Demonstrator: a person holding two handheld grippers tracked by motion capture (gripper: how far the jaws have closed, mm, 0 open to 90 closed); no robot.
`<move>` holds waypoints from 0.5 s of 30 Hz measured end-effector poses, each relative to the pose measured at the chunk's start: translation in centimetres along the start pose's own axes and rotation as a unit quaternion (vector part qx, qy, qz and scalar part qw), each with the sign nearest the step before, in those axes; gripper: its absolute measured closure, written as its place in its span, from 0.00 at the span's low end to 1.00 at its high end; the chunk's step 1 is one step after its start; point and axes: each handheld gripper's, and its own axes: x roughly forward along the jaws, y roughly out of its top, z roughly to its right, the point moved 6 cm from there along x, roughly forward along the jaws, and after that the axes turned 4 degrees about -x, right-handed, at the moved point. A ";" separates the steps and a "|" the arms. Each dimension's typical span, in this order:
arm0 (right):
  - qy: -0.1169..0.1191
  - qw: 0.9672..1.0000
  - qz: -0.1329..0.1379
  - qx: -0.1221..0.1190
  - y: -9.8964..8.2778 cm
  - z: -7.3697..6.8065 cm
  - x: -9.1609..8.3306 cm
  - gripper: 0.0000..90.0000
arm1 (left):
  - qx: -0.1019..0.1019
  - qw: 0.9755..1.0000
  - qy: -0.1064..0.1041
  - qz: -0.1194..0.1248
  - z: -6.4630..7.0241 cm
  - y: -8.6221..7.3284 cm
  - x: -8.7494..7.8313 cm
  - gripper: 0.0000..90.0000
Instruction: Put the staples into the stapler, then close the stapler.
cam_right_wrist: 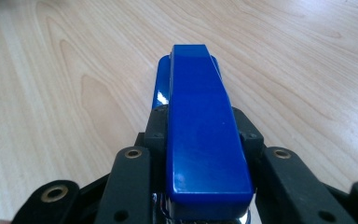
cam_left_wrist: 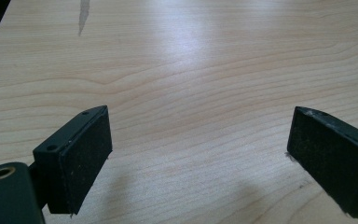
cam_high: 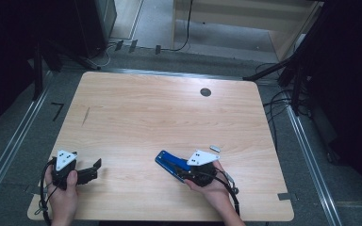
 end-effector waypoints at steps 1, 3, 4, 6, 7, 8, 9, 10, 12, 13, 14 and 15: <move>0.004 1.000 -0.001 -0.004 -0.1 -0.1 -0.1 0.74 | 0.000 1.000 0.001 0.001 0.0 0.0 0.0 0.07; 0.009 1.000 -0.001 -0.006 -0.2 -0.2 -0.2 0.74 | -0.001 1.000 0.000 0.002 -0.1 0.0 -0.1 0.07; 0.014 1.000 0.001 -0.011 -0.3 -0.2 -0.3 0.74 | -0.005 1.000 0.000 0.006 -0.1 0.0 -0.1 0.07; 0.010 1.000 0.006 -0.014 -0.4 -0.4 -0.3 0.74 | -0.006 1.000 0.000 0.008 -0.2 0.0 -0.2 0.07; 0.008 1.000 0.007 -0.010 -0.4 -0.4 -0.4 0.71 | -0.006 1.000 0.000 0.008 -0.2 0.0 -0.2 0.07; 0.013 1.000 0.017 -0.001 -0.4 -0.4 -0.5 0.66 | -0.007 1.000 -0.001 0.008 -0.1 0.0 -0.2 0.07; 0.013 1.000 0.017 -0.001 -0.4 -0.4 -0.5 0.66 | -0.007 1.000 -0.002 0.008 -0.1 0.0 -0.2 0.07; 0.016 1.000 0.024 0.010 -0.3 -0.3 -0.7 0.61 | -0.006 1.000 -0.003 0.008 -0.1 0.0 -0.2 0.07; 0.003 0.999 0.035 0.025 -0.1 0.0 -1.5 0.57 | 0.004 1.000 -0.011 0.006 0.2 -0.1 -0.3 0.07; 0.003 0.999 0.035 0.025 -0.1 0.0 -1.5 0.57 | 0.004 1.000 -0.011 0.006 0.2 -0.1 -0.3 0.07; -0.003 0.999 0.043 0.034 -0.2 0.2 -2.2 0.52 | 0.011 1.000 -0.011 0.004 0.4 0.0 -0.3 0.07; -0.003 0.999 0.043 0.034 -0.2 0.2 -2.2 0.52 | 0.011 1.000 -0.011 0.004 0.4 0.0 -0.3 0.07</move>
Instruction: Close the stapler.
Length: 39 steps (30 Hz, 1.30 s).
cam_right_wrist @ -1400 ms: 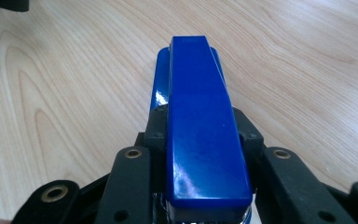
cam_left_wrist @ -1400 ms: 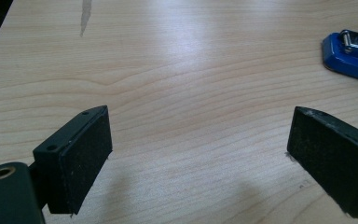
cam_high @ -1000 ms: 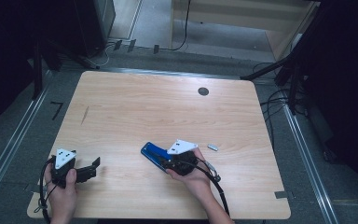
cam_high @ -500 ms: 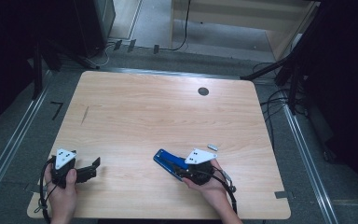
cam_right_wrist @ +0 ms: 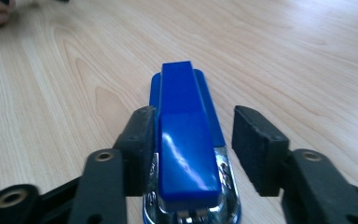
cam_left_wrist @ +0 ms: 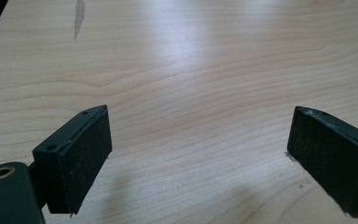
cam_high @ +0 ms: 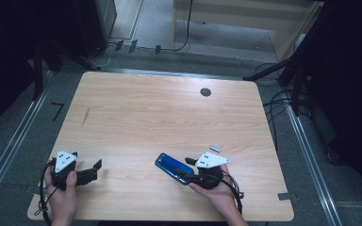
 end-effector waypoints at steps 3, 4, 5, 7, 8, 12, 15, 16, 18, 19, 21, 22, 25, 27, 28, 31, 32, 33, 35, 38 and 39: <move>-0.013 1.000 0.004 0.011 -0.3 0.2 -0.9 0.48 | 0.005 1.000 0.006 0.002 0.5 0.3 -0.1 0.08; -0.017 1.000 0.005 0.014 -0.5 0.2 -1.3 0.46 | 0.003 1.000 -0.002 0.004 0.8 0.4 -0.2 0.08; -0.023 0.999 0.010 0.022 -0.7 0.4 -1.8 0.43 | 0.010 1.000 -0.016 0.007 1.7 0.8 -0.3 0.08; -0.025 0.999 0.019 0.036 -0.9 0.5 -2.5 0.41 | 0.018 0.999 -0.038 0.010 2.8 1.1 -0.5 0.08; -0.026 0.998 0.023 0.044 -1.0 0.6 -2.7 0.41 | 0.018 0.999 -0.038 0.010 2.8 1.1 -0.5 0.08; -0.031 0.998 0.023 0.045 -1.3 0.6 -3.4 0.41 | 0.029 0.997 -0.071 0.016 5.2 1.5 -0.6 0.09; -0.034 0.997 0.032 0.055 -1.5 0.6 -4.1 0.43 | 0.029 0.996 -0.078 0.013 7.5 1.9 -0.2 0.19; -0.037 0.997 0.032 0.057 -1.6 0.6 -4.3 0.43 | 0.033 0.996 -0.080 0.012 8.2 1.9 -0.1 0.22; -0.040 0.997 0.031 0.056 -1.6 0.6 -4.3 0.45 | 0.039 0.996 -0.084 0.013 8.9 1.9 0.0 0.30; -0.043 0.997 0.028 0.055 -1.8 0.6 -4.4 0.46 | 0.046 0.995 -0.088 0.015 9.6 1.9 0.1 0.30; -0.044 0.997 0.030 0.058 -2.0 0.6 -4.5 0.49 | 0.061 0.993 -0.102 0.013 11.0 1.8 0.4 0.39; -0.042 0.997 0.031 0.061 -2.1 0.5 -4.6 0.51 | 0.066 0.992 -0.106 0.011 11.7 1.8 0.5 0.41; -0.035 0.996 0.035 0.071 -2.5 0.3 -4.5 0.54 | 0.078 0.987 -0.139 0.000 14.3 1.6 1.2 0.61; -0.037 0.996 0.034 0.072 -2.8 0.1 -4.3 0.55 | 0.082 0.986 -0.148 -0.005 14.8 1.5 1.4 0.67; -0.037 0.996 0.034 0.072 -2.8 0.1 -4.3 0.55 | 0.087 0.984 -0.155 -0.009 15.3 1.3 1.6 0.67; -0.026 0.997 0.031 0.072 -3.1 -0.2 -3.9 0.61 | 0.098 0.981 -0.168 -0.022 17.0 0.8 2.3 0.74; -0.026 0.997 0.031 0.072 -3.1 -0.2 -3.9 0.61 | 0.098 0.981 -0.168 -0.022 17.0 0.8 2.3 0.76; -0.023 0.997 0.031 0.072 -3.2 -0.3 -3.9 0.63 | 0.103 0.979 -0.171 -0.025 17.3 0.6 2.4 0.76; -0.010 0.996 0.037 0.079 -3.3 -0.4 -3.8 0.68 | 0.110 0.977 -0.180 -0.032 17.9 0.4 2.7 0.82; -0.013 0.995 0.041 0.089 -3.4 -0.3 -3.7 0.69 | 0.111 0.973 -0.198 -0.042 19.0 0.2 3.1 0.87; -0.017 0.995 0.041 0.092 -3.6 -0.1 -3.7 0.70 | 0.119 0.970 -0.205 -0.048 19.6 0.0 3.3 0.88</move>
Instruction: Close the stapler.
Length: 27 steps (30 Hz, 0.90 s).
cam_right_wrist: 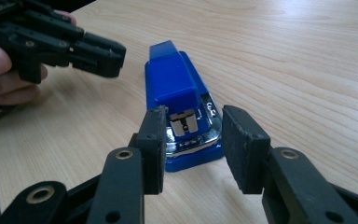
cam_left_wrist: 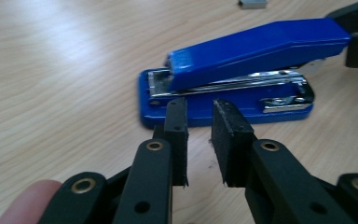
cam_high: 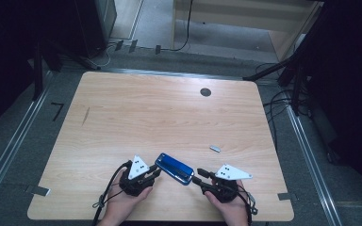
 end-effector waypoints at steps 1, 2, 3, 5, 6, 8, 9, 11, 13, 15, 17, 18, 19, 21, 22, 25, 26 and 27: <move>-0.005 1.000 -0.002 -0.004 -0.1 0.1 0.1 0.70 | 0.002 1.000 -0.004 -0.002 0.2 0.0 0.2 0.89; -0.014 1.000 -0.004 -0.009 -0.2 0.1 0.1 0.69 | 0.007 1.000 -0.009 -0.005 0.4 0.0 0.5 0.91; -0.014 1.000 -0.004 -0.009 -0.2 0.1 0.1 0.69 | 0.007 1.000 -0.009 -0.005 0.4 0.0 0.5 0.92; -0.018 1.000 -0.011 -0.014 -0.5 0.1 0.3 0.71 | 0.010 1.000 -0.014 -0.010 0.7 0.0 1.1 0.93; -0.022 1.000 -0.011 -0.014 -0.6 0.1 0.3 0.72 | 0.009 1.000 -0.015 -0.011 0.8 0.0 1.3 0.94; -0.021 1.000 -0.011 -0.016 -0.6 0.1 0.4 0.76 | 0.013 1.000 -0.017 -0.013 1.0 0.1 1.6 0.95; -0.014 1.000 -0.013 -0.019 -0.7 -0.1 0.5 0.79 | 0.013 1.000 -0.017 -0.013 1.0 0.1 1.6 0.96; -0.007 1.000 -0.018 -0.023 -0.7 -0.3 0.6 0.85 | 0.017 1.000 -0.019 -0.012 1.3 0.2 1.8 0.98; -0.007 1.000 -0.016 -0.025 -0.6 -0.5 0.7 0.90 | 0.021 0.999 -0.020 -0.013 1.4 0.3 2.0 1.00; -0.010 0.999 -0.015 -0.026 -0.5 -0.5 0.6 0.93 | 0.018 1.000 -0.023 -0.012 1.4 0.4 2.1 1.00; -0.013 0.999 -0.018 -0.028 -0.3 -0.5 0.7 1.00 | 0.024 0.999 -0.029 -0.013 1.6 0.4 2.2 1.00; -0.011 0.999 -0.023 -0.028 -0.4 -0.6 0.7 1.00 | 0.028 0.999 -0.030 -0.015 1.7 0.4 2.3 1.00; -0.011 0.999 -0.023 -0.028 -0.4 -0.6 0.7 1.00 | 0.028 0.999 -0.030 -0.015 1.7 0.4 2.3 1.00; -0.010 0.999 -0.026 -0.026 -0.5 -0.6 0.8 1.00 | 0.032 0.999 -0.028 -0.015 1.9 0.4 2.5 1.00; -0.009 0.999 -0.027 -0.024 -0.5 -0.7 0.8 1.00 | 0.033 0.999 -0.029 -0.015 1.9 0.4 2.5 1.00; -0.006 0.999 -0.033 -0.024 -0.6 -0.9 1.0 1.00 | 0.034 0.999 -0.031 -0.013 1.8 0.6 2.6 1.00; -0.003 0.999 -0.036 -0.014 -0.7 -0.8 1.0 1.00 | 0.026 0.999 -0.035 -0.011 1.7 0.6 2.8 1.00; -0.003 0.999 -0.036 -0.014 -0.7 -0.8 1.0 1.00 | 0.026 0.999 -0.035 -0.011 1.7 0.6 2.8 1.00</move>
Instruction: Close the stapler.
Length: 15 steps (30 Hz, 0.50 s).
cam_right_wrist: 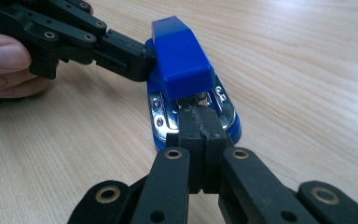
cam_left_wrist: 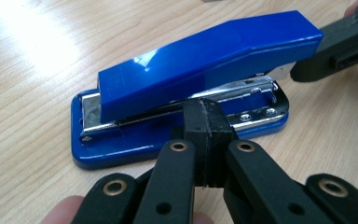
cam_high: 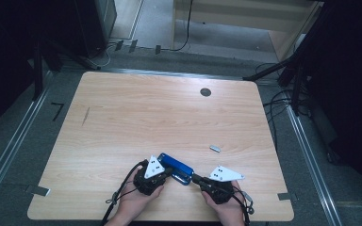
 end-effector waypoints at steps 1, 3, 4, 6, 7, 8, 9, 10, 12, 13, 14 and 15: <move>0.000 1.000 -0.002 0.003 -0.1 0.0 0.0 1.00 | -0.001 1.000 0.000 -0.003 0.0 0.0 0.1 1.00; 0.003 1.000 -0.004 0.002 -0.2 -0.1 -0.1 1.00 | 0.007 1.000 -0.007 -0.004 0.2 0.0 0.3 1.00; 0.003 1.000 -0.004 0.002 -0.2 -0.1 -0.1 1.00 | 0.007 1.000 -0.007 -0.004 0.2 0.0 0.3 1.00; 0.010 1.000 0.002 -0.008 0.0 -0.5 -0.3 1.00 | 0.010 1.000 -0.006 -0.004 0.3 0.0 0.4 1.00; 0.012 1.000 0.003 -0.008 0.1 -0.5 -0.4 1.00 | 0.010 1.000 -0.005 -0.004 0.3 0.1 0.4 1.00; 0.012 1.000 0.003 -0.008 0.1 -0.5 -0.4 1.00 | 0.010 1.000 -0.005 -0.004 0.3 0.1 0.4 1.00; 0.011 1.000 0.004 -0.008 0.1 -0.6 -0.4 1.00 | 0.011 1.000 -0.003 -0.003 0.3 0.1 0.4 1.00; 0.011 1.000 0.005 -0.007 0.1 -0.6 -0.4 1.00 | 0.013 1.000 -0.001 -0.003 0.3 0.0 0.4 1.00; 0.007 1.000 0.002 -0.010 0.1 -0.5 -0.4 1.00 | 0.012 1.000 -0.002 -0.004 0.3 0.0 0.4 1.00; 0.007 1.000 0.002 -0.010 0.1 -0.5 -0.4 1.00 | 0.012 1.000 -0.002 -0.004 0.3 0.0 0.4 1.00; 0.003 1.000 0.000 -0.013 0.1 -0.4 -0.3 1.00 | 0.011 1.000 -0.003 -0.006 0.2 0.0 0.4 1.00; 0.000 1.000 -0.003 -0.010 0.1 -0.3 -0.3 1.00 | 0.010 1.000 -0.004 -0.007 0.2 0.0 0.4 1.00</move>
